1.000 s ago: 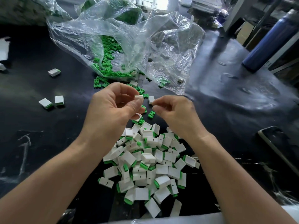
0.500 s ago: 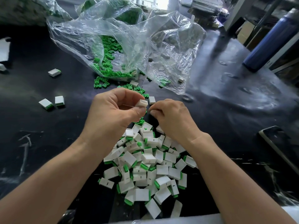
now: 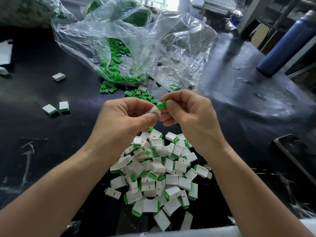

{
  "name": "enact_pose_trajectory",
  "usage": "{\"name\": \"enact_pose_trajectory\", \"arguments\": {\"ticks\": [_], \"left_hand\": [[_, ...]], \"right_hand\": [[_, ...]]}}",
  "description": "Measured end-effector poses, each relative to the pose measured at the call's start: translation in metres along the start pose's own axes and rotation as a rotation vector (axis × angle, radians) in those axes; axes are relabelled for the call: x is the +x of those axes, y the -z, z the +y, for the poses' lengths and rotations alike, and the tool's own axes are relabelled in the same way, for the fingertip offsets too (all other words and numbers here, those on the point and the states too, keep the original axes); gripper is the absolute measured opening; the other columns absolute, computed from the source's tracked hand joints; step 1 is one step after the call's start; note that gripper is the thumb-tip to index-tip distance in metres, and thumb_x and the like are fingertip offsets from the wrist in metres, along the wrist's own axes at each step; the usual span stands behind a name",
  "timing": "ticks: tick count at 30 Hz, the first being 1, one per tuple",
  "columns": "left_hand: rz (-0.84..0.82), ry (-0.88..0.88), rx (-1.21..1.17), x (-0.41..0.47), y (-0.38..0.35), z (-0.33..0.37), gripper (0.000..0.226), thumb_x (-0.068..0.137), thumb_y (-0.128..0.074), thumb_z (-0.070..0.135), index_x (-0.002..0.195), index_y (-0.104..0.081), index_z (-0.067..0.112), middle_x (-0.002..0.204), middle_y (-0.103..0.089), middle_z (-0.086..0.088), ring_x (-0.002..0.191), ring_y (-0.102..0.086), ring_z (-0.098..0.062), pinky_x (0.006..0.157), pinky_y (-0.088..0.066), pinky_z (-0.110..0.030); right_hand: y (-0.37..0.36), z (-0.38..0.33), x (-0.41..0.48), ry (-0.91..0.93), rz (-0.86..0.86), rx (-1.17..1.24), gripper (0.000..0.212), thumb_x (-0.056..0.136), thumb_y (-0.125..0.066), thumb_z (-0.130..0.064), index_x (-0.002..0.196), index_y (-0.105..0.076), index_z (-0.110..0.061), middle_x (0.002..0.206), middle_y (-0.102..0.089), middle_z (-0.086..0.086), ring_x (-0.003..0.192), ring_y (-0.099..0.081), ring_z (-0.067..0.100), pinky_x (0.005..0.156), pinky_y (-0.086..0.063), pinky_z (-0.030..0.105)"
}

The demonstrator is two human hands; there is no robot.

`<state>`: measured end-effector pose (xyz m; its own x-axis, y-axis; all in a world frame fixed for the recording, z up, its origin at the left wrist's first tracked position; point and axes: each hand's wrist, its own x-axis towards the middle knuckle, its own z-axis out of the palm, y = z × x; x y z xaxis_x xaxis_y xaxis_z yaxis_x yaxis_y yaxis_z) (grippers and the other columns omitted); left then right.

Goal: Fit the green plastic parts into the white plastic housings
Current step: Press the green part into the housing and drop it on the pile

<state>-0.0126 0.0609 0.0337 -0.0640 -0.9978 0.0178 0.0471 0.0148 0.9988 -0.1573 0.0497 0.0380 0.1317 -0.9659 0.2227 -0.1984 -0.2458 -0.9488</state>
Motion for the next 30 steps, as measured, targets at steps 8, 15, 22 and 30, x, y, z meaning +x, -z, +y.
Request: {"name": "enact_pose_trajectory", "arguments": {"ticks": [8,15,22,30], "left_hand": [[-0.003,-0.005,0.007,0.0,0.0,-0.001,0.012,0.072,-0.07,0.003,0.071,-0.069,0.015,0.057,-0.067,0.002,0.053,-0.059,-0.007,0.052,-0.05,-0.017],[0.022,-0.036,0.032,0.0,0.0,-0.002,0.01,0.059,-0.07,0.023,0.069,-0.069,0.02,0.06,-0.068,0.002,0.053,-0.06,-0.006,0.052,-0.052,-0.019],[0.0,-0.126,0.163,0.0,0.001,-0.004,0.011,0.069,-0.072,0.014,0.069,-0.067,0.023,0.057,-0.067,0.006,0.049,-0.057,-0.003,0.05,-0.05,-0.016],[-0.042,-0.293,0.496,-0.003,0.005,-0.004,0.016,0.072,-0.074,0.009,0.071,-0.067,0.023,0.064,-0.067,0.008,0.054,-0.061,-0.005,0.054,-0.053,-0.023]], "right_hand": [[0.0,0.0,-0.001,-0.023,-0.042,-0.064,0.026,0.09,-0.053,-0.002,0.079,-0.059,-0.024,0.069,-0.062,-0.004,0.061,-0.06,0.003,0.058,-0.049,0.017],[-0.002,0.002,-0.002,0.015,-0.051,-0.156,0.029,0.088,-0.056,-0.004,0.076,-0.058,-0.031,0.068,-0.062,-0.005,0.061,-0.06,0.009,0.062,-0.053,0.026],[0.002,0.0,-0.002,0.044,-0.058,-0.301,0.029,0.084,-0.064,-0.007,0.071,-0.057,-0.032,0.066,-0.065,-0.003,0.06,-0.063,0.011,0.062,-0.054,0.034],[0.008,0.0,-0.003,0.094,-0.108,-0.377,0.02,0.079,-0.069,-0.004,0.067,-0.063,-0.02,0.061,-0.065,0.0,0.057,-0.063,0.017,0.057,-0.052,0.036]]}}
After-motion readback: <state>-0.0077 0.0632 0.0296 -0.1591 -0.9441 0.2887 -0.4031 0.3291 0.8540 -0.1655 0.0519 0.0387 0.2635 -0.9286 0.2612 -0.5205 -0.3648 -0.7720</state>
